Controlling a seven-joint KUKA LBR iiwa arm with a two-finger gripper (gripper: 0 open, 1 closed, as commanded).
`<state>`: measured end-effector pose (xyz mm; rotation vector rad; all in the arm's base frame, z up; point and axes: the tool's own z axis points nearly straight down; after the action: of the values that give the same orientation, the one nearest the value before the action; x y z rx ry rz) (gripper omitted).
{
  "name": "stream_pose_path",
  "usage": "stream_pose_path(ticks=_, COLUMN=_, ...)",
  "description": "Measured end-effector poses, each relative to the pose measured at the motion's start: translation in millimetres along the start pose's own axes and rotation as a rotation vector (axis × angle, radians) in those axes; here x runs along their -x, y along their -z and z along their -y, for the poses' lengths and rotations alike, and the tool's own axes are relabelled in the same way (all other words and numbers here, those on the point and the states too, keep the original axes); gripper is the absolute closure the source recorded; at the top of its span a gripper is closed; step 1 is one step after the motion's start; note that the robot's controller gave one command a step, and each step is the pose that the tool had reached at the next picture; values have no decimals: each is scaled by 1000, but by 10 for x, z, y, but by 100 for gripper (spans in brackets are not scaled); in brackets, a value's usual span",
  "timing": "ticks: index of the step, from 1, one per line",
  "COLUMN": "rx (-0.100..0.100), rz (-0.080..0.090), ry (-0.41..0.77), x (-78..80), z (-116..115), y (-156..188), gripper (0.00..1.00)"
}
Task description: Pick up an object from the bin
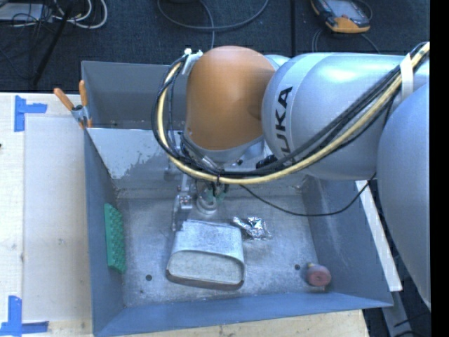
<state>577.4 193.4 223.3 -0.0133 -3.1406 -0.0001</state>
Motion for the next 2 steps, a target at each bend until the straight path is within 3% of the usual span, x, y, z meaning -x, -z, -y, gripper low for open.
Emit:
stream_pose_path(ticks=1, rx=-1, rz=-7, ry=391, x=-771, z=325, y=-816, gripper=0)
stream_pose_path(ticks=2, rx=9, rz=21, ry=357, x=-706, z=659, y=-1258, gripper=0)
